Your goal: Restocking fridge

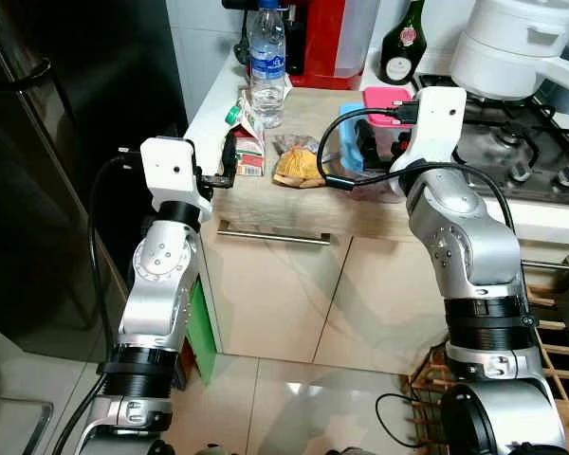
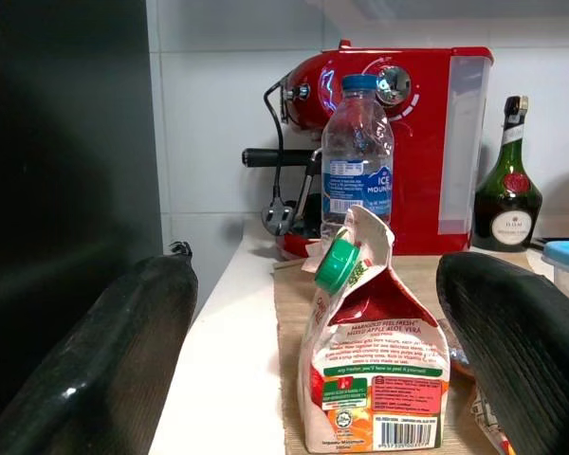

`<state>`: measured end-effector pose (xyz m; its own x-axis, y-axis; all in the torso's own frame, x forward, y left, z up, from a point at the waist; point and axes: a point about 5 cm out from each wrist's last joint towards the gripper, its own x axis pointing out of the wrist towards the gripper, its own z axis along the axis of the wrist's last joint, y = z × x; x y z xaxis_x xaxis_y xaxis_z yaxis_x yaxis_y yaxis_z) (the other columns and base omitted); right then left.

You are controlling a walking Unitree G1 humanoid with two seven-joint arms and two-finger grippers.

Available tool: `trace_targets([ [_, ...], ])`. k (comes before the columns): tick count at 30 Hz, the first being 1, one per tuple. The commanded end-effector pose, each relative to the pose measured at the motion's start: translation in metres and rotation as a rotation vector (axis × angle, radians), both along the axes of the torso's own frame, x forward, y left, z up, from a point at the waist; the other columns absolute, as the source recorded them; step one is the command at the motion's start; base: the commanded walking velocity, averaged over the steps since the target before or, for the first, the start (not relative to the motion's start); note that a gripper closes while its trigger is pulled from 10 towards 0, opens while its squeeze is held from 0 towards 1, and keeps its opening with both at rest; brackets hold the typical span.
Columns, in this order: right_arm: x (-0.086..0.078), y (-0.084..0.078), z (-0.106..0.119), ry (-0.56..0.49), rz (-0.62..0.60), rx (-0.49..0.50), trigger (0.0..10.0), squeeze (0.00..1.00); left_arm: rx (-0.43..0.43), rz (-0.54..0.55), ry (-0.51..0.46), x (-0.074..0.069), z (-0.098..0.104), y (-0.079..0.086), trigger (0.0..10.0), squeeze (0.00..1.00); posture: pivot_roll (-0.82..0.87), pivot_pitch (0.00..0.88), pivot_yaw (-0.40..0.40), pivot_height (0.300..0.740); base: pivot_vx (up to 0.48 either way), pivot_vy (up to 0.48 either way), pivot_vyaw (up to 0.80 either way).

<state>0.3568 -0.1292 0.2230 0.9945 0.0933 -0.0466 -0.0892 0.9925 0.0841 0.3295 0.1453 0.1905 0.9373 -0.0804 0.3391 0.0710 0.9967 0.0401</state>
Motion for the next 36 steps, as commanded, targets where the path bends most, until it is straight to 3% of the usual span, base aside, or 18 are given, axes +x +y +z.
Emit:
trace_targets([
  [1, 0.003, 0.000, 0.005, 0.001, 0.003, 0.018, 10.0, 0.00, -0.002, 0.004, 0.014, 0.001, -0.002, 0.000, 10.0, 0.00, -0.01, 0.000, -0.017, 0.740, 0.000, 0.000, 0.00],
  [13, 0.010, -0.003, 0.002, 0.027, -0.004, 0.019, 10.0, 0.00, 0.000, 0.000, 0.018, 0.002, -0.003, -0.002, 10.0, 0.00, -0.02, 0.000, -0.015, 0.740, 0.000, 0.000, 0.00],
  [14, 0.011, -0.003, 0.001, 0.026, -0.006, 0.018, 0.0, 0.00, 0.000, 0.000, 0.018, 0.002, -0.003, -0.002, 10.0, 0.00, -0.02, 0.000, -0.016, 0.740, 0.000, 0.000, 0.00],
  [30, 0.017, -0.001, -0.025, 0.056, -0.002, 0.073, 0.0, 0.00, 0.028, -0.031, 0.019, 0.008, -0.001, -0.006, 10.0, 0.00, 0.00, 0.000, 0.008, 0.740, 0.000, 0.000, 0.00],
  [36, 0.018, -0.004, -0.016, -0.029, -0.031, 0.057, 0.0, 0.00, 0.037, -0.042, 0.035, 0.007, -0.004, -0.007, 10.0, 0.00, -0.01, 0.000, 0.021, 0.740, 0.000, 0.000, 0.00],
])
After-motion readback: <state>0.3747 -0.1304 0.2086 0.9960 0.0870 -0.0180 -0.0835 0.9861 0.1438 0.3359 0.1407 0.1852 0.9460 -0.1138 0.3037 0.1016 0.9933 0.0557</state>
